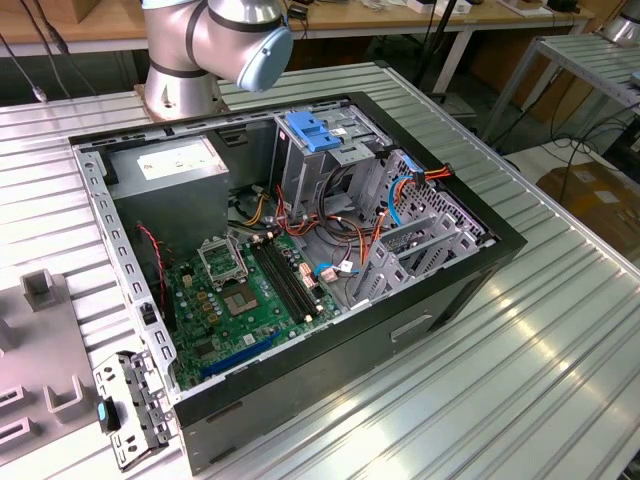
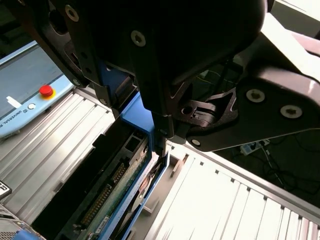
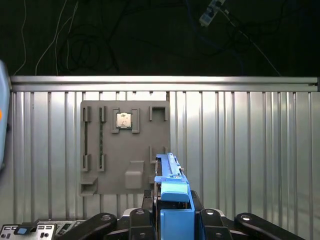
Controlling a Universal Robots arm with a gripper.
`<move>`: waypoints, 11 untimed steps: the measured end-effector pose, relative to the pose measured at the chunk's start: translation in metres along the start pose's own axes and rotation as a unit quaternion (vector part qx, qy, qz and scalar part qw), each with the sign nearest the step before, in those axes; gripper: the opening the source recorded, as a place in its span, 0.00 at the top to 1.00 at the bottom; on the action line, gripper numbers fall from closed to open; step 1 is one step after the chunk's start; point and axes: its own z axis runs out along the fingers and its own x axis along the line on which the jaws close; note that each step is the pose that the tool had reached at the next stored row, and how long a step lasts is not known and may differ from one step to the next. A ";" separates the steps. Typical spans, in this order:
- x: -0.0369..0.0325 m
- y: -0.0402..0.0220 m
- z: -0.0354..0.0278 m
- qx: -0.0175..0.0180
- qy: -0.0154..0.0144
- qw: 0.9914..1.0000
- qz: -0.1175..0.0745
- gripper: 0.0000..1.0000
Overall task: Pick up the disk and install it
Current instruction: 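Pick up the disk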
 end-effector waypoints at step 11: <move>0.0010 -0.0120 -0.0004 0.000 0.000 1.000 0.000 0.63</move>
